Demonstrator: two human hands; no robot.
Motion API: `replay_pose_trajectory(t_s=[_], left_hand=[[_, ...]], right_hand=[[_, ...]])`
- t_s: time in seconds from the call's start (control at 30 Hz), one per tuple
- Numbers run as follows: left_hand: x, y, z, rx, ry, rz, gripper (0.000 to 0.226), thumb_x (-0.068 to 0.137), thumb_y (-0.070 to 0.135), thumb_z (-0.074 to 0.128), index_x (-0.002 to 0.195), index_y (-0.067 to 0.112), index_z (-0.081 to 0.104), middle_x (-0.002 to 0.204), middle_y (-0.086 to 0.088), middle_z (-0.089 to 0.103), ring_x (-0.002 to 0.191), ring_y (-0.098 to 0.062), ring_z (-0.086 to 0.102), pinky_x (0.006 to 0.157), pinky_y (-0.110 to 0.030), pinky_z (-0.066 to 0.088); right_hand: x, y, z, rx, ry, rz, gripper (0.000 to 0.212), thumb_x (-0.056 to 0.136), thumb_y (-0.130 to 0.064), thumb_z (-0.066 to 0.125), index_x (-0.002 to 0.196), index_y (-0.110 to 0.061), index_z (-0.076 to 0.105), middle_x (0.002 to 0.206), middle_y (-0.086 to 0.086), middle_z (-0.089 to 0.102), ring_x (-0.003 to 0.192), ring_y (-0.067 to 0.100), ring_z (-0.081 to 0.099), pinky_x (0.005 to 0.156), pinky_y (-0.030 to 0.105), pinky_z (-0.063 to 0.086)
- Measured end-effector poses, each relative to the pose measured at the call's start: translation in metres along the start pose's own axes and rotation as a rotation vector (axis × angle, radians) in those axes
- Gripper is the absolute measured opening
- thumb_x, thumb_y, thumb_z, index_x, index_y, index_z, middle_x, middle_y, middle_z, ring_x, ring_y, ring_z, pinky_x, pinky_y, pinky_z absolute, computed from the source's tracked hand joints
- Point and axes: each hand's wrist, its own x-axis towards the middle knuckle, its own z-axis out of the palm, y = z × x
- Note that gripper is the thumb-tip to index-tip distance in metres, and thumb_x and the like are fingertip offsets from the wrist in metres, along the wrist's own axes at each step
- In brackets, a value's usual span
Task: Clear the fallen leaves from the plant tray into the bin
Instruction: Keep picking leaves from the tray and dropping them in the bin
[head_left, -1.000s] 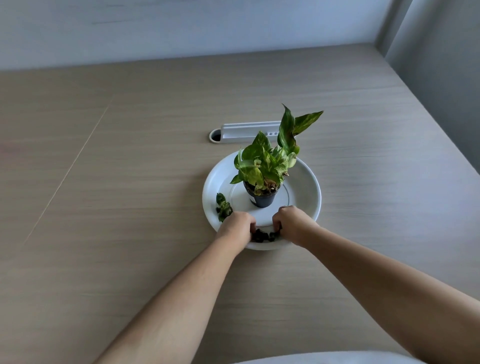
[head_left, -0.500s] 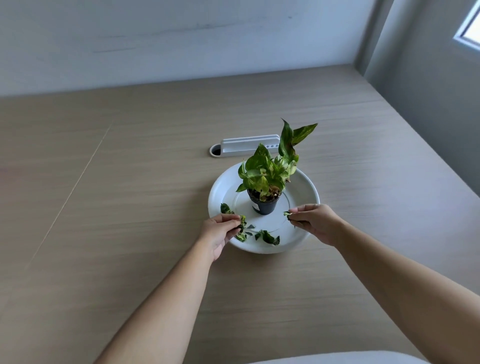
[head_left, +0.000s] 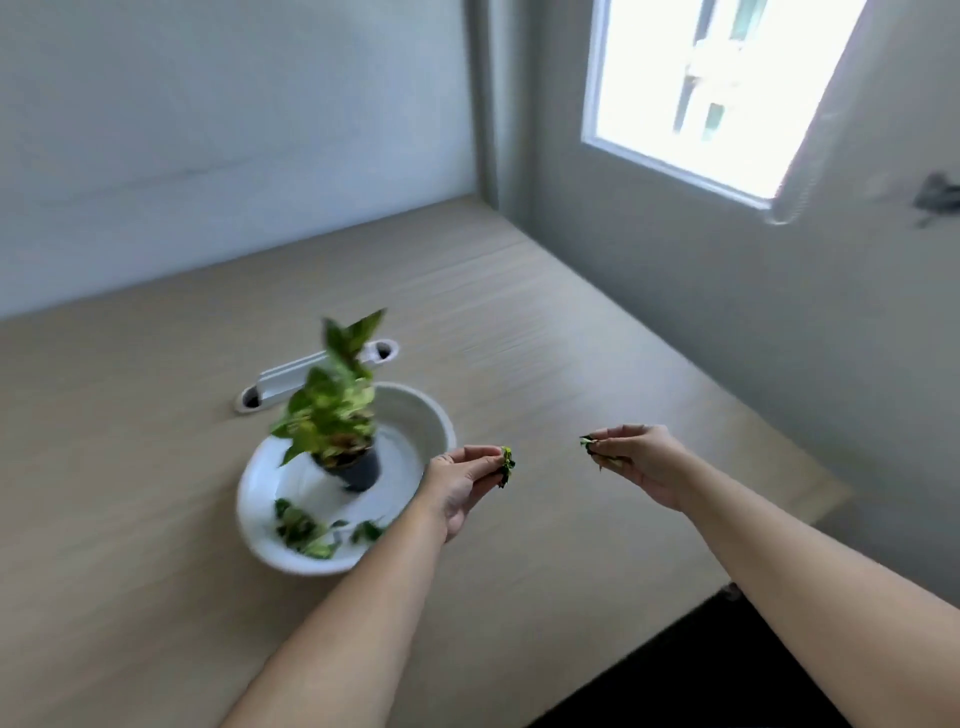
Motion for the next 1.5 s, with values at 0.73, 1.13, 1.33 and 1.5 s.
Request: replay_pose_trajectory(t_s=[0.73,1.13,1.33,1.5], left_hand=[[0.016,-0.333,0.421,0.734,-0.55,-0.418,0.016,0.08,-0.006,0.065,0.07,0.007,0.065,0.077,-0.005,0.067,0.072,-0.009,0.064,0.053,-0.01,0.052],[0.091,-0.449,0.432,0.92,-0.447,-0.609,0.003,0.085,0.008,0.065,0.088,0.008,0.066,0.103,-0.009,0.065,0.101,-0.021,0.06,0.078,-0.029,0.053],[0.092,-0.443,0.463,1.192,-0.6,-0.517,0.035,0.088,0.037,0.059,0.117,0.018,0.056,0.117,-0.001,0.057,0.105,-0.017,0.051,0.093,-0.037,0.046],[0.084,-0.409,0.459,1.38,-0.67,-0.289,0.023,0.083,0.036,0.064,0.101,0.022,0.062,0.11,-0.003,0.066,0.103,-0.024,0.061,0.09,-0.038,0.05]], right_hand=[[-0.188,0.195,-0.459,0.353,0.864,0.328,0.02,0.076,0.019,0.058,0.067,0.001,0.063,0.07,0.017,0.061,0.063,0.02,0.059,0.046,0.014,0.054],[-0.132,0.265,-0.503,0.686,1.076,0.4,0.014,0.082,0.003,0.063,0.096,0.001,0.065,0.118,0.024,0.06,0.094,0.025,0.064,0.081,0.033,0.051],[-0.134,0.245,-0.517,0.654,1.018,0.476,0.039,0.09,-0.02,0.058,0.127,-0.013,0.05,0.142,0.011,0.043,0.129,0.03,0.043,0.078,0.045,0.053],[-0.154,0.227,-0.51,0.402,0.96,0.517,0.006,0.09,-0.024,0.056,0.088,-0.02,0.061,0.122,0.01,0.059,0.102,0.02,0.057,0.077,0.037,0.05]])
